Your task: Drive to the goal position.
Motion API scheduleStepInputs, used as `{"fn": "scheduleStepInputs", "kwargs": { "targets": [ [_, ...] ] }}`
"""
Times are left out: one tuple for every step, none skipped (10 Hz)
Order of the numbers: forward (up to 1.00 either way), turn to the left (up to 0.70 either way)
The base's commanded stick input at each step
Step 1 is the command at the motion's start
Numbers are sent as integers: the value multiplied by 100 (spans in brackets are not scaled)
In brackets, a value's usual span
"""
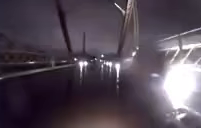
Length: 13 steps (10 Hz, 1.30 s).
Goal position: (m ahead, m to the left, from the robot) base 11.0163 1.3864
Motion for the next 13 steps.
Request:
{"fn": "scheduleStepInputs", "kwargs": {
  "targets": [
    [100,0],
    [100,0],
    [100,0],
    [100,0],
    [100,0],
    [100,0],
    [100,0],
    [100,0],
    [100,0],
    [100,0],
    [100,0],
    [100,0],
    [100,0]
  ]
}}
